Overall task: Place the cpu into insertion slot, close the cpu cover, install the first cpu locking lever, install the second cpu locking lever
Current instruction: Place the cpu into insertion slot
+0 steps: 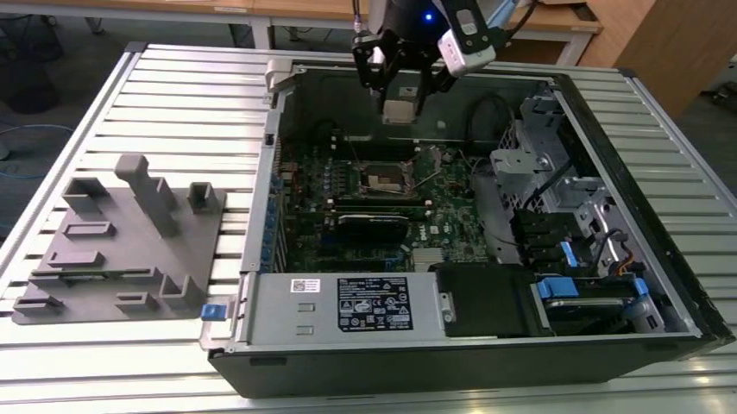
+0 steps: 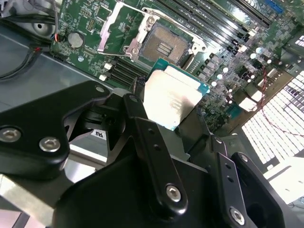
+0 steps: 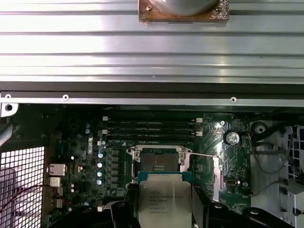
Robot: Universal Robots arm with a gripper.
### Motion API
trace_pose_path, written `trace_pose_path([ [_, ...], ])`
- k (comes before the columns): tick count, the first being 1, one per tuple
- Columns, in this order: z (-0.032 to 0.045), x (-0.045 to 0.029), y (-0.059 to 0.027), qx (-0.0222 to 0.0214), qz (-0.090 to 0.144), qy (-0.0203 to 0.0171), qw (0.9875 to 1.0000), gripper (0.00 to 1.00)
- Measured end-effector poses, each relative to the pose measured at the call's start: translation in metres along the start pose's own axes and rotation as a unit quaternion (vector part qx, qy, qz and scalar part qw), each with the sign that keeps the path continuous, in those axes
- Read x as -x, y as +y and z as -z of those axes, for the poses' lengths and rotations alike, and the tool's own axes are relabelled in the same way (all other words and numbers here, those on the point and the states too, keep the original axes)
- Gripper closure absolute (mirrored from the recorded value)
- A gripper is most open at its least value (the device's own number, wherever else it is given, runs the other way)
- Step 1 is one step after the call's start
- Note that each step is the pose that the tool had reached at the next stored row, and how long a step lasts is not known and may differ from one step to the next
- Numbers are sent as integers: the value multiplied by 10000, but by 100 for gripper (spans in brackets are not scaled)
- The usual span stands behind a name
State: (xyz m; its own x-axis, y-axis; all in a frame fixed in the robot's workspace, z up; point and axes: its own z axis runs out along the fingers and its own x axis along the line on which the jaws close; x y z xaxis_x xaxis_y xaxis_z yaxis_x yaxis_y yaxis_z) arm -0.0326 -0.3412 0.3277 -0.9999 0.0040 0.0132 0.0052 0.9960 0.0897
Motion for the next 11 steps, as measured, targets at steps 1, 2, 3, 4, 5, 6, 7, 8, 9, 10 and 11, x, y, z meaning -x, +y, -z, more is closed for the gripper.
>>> trace_pose_path([
  [1,-18,-1,-2,0,2,0,10000,46],
  [2,-34,-1,-3,0,3,0,10000,46],
  [3,-38,-1,-3,0,3,0,10000,46],
  [4,-38,-1,-3,-1,3,1,10000,46],
  [5,-38,-1,-3,-1,3,1,10000,46],
  [6,-38,-2,-4,-2,3,1,10000,46],
  [7,-39,-1,-4,-1,3,1,10000,46],
  [8,-48,-1,-4,1,3,0,10000,46],
  [9,-64,-2,-6,1,3,0,10000,46],
  [10,-81,-4,-7,0,2,0,10000,46],
  [11,-99,-5,-9,-1,2,1,10000,46],
])
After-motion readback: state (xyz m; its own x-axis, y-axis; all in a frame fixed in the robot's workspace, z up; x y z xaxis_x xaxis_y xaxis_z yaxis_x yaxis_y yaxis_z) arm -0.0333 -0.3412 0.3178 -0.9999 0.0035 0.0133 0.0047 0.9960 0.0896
